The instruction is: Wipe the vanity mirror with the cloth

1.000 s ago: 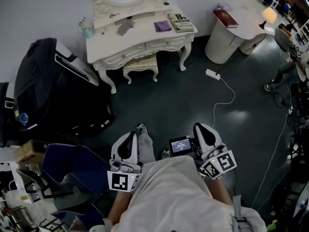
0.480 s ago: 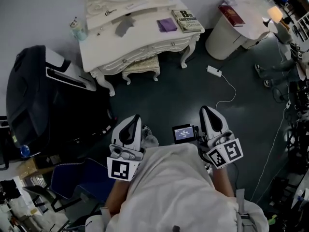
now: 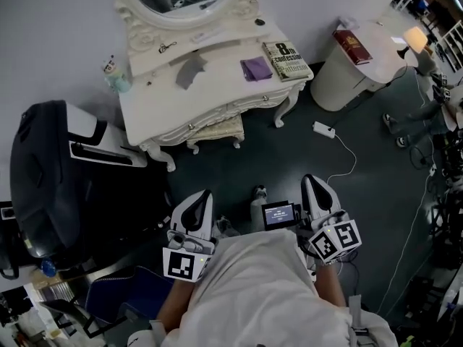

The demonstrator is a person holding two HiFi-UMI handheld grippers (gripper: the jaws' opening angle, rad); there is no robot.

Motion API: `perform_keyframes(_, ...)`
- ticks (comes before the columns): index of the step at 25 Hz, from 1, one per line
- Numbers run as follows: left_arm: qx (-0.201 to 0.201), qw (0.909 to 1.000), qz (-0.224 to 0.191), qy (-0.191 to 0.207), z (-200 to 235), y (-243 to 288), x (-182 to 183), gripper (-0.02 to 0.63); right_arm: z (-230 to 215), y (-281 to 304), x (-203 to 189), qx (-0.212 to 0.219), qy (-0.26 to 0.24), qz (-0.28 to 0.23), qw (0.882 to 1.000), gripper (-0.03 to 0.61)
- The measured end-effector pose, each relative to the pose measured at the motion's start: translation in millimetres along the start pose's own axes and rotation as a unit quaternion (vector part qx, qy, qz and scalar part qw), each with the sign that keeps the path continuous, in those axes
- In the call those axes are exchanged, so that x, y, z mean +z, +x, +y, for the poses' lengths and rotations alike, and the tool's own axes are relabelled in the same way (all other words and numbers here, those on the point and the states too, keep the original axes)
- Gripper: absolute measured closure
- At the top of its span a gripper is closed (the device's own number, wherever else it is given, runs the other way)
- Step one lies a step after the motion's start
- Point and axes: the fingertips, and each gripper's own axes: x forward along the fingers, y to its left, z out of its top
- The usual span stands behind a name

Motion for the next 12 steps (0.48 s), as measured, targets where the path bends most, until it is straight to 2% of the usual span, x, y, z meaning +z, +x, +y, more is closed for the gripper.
perform_keyframes(4,0.002,0.9999,0.015,-0.004,12,45,-10,0.607,-38,38,0,-0.004,0.008,0.022,1.0,0.563)
perform_keyframes(7,0.01,0.9997,0.02,0.011,30,86,-21,0.607,-77,78,-1,-0.004,0.012,0.044,0.999,0.546)
perform_keyframes(12,0.054,0.9982,0.011,0.024,65,173,-20,0.607,-147,177,19,0.024,-0.014,0.093,0.995,0.487)
